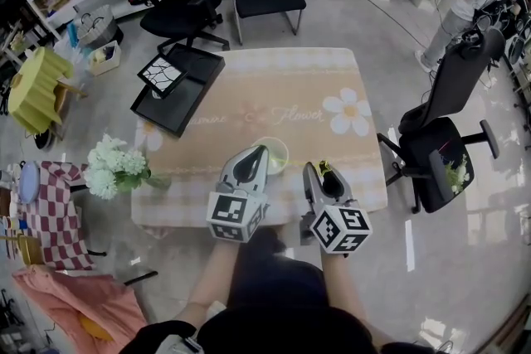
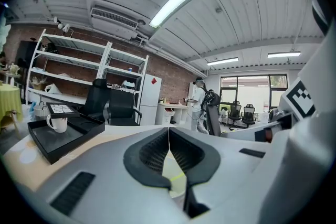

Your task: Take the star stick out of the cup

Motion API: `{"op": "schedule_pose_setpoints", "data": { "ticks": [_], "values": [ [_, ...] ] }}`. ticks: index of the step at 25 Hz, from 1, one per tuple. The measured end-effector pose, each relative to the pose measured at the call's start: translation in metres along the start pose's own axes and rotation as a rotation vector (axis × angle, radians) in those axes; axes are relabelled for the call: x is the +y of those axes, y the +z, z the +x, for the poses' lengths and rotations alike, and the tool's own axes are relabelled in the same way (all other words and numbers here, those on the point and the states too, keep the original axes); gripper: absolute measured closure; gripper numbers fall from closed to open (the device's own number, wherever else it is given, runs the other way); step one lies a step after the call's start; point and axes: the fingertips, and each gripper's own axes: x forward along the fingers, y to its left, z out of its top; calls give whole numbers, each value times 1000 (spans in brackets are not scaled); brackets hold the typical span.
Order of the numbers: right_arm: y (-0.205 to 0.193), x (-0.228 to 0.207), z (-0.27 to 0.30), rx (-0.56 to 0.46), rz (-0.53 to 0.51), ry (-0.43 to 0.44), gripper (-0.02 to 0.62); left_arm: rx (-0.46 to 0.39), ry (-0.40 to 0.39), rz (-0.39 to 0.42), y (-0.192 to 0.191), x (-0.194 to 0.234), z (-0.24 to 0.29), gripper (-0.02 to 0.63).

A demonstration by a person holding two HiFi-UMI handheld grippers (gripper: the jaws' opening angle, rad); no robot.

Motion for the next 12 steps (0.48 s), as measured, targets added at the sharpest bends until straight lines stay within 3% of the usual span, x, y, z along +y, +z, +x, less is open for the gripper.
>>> {"op": "schedule_pose_setpoints", "data": {
  "ticks": [4, 12],
  "values": [
    [2, -1, 2, -9, 8, 6, 449, 2, 1, 2, -1, 2, 3, 595],
    [3, -4, 1, -14, 7, 13, 522, 1, -1, 4, -1, 3, 7, 595]
  ]
}}
